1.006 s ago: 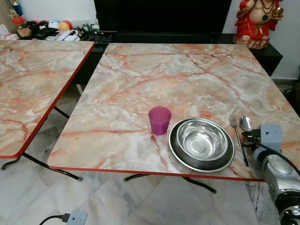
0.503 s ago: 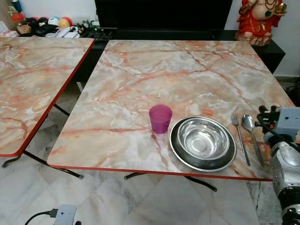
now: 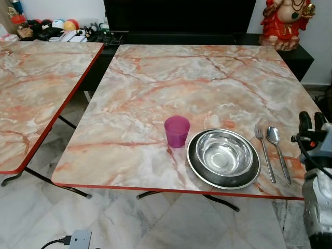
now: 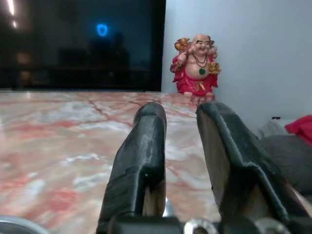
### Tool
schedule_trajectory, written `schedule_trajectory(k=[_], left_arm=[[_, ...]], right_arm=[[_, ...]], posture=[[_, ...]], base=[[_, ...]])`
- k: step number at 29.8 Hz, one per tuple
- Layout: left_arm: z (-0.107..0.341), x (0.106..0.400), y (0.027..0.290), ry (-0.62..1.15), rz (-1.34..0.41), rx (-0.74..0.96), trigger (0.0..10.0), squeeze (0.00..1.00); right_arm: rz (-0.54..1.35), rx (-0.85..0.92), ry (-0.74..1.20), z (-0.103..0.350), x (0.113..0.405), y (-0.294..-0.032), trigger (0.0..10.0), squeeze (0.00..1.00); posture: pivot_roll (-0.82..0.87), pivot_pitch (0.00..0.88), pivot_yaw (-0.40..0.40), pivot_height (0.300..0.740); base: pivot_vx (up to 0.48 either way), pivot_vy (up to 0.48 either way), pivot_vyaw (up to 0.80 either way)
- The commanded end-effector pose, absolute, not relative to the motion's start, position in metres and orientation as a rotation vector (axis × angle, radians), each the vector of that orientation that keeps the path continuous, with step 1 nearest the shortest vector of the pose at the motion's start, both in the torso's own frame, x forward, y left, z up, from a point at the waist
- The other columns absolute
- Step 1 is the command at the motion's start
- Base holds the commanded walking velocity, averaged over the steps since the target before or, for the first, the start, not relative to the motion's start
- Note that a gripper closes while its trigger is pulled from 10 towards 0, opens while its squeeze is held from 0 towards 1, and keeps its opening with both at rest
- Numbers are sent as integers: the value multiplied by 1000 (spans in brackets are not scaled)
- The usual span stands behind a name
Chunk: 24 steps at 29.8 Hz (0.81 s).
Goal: Setting the table
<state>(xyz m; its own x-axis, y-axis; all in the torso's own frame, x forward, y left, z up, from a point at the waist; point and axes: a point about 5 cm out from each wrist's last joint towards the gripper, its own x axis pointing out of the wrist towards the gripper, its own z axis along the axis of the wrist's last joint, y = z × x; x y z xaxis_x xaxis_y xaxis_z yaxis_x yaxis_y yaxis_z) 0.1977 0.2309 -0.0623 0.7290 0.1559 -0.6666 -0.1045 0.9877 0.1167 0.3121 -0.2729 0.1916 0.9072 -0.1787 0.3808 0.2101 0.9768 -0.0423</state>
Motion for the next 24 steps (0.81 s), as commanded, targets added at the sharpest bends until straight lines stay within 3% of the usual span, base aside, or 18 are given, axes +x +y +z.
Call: schedule_trajectory(k=[1, 17, 24], left_arm=[[-67, 190, 234, 775, 168, 64, 10000, 0], [-68, 189, 237, 810, 184, 47, 10000, 0], [-68, 191, 236, 816, 178, 48, 10000, 0]], right_arm=[[-163, -78, -394, 194, 312, -262, 10000, 0], [-118, -45, -363, 192, 320, -239, 10000, 0], [-132, -27, -343, 186, 317, -239, 10000, 0]], posture=[[-29, 97, 21, 740], [-33, 0, 24, 740], [-32, 0, 23, 740]], base=[[0, 0, 0], [0, 0, 0], [0, 0, 0]])
